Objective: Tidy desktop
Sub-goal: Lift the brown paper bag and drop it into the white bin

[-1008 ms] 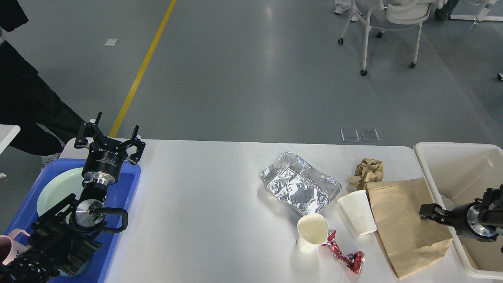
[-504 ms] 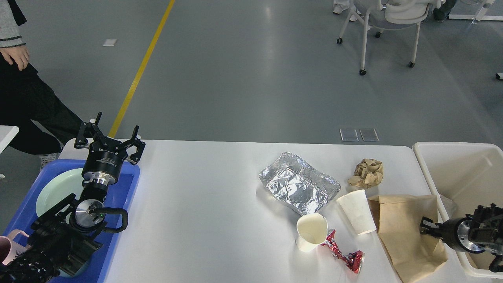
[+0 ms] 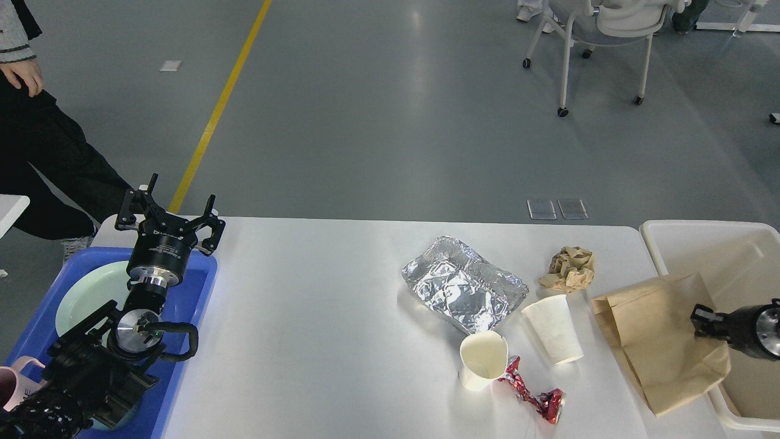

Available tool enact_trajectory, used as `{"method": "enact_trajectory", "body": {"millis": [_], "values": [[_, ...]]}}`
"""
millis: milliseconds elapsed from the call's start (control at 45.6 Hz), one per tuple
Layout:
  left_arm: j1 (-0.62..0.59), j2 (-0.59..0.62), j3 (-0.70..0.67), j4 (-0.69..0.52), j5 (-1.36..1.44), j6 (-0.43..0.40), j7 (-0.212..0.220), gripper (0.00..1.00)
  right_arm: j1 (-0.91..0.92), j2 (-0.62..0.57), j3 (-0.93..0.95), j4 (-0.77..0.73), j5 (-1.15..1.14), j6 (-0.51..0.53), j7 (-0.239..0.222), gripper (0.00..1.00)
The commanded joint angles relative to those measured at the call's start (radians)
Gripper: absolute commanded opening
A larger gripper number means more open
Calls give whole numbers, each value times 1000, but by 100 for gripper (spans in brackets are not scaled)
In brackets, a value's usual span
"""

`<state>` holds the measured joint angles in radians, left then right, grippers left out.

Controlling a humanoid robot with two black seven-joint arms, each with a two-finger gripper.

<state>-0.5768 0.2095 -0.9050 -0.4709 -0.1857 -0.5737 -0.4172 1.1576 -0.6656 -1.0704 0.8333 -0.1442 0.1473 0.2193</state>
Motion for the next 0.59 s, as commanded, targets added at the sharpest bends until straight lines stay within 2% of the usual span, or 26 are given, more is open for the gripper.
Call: {"method": "enact_trajectory", "body": {"millis": [0, 110, 263, 373, 570], "values": [[0, 1, 0, 0, -1, 0, 0, 97, 200, -40, -72, 24, -3, 124, 15, 0], [0, 1, 0, 0, 0, 0, 0, 97, 424, -40, -157, 35, -6, 297, 60, 0], [0, -1, 0, 0, 0, 0, 0, 97, 686, -20, -169, 116, -52, 472, 60, 0], [0, -1, 0, 0, 0, 0, 0, 97, 853, 21, -171, 262, -115, 511, 52, 0], [0, -1, 0, 0, 0, 0, 0, 97, 1088, 107, -169, 578, -152, 514, 45, 0]]}}
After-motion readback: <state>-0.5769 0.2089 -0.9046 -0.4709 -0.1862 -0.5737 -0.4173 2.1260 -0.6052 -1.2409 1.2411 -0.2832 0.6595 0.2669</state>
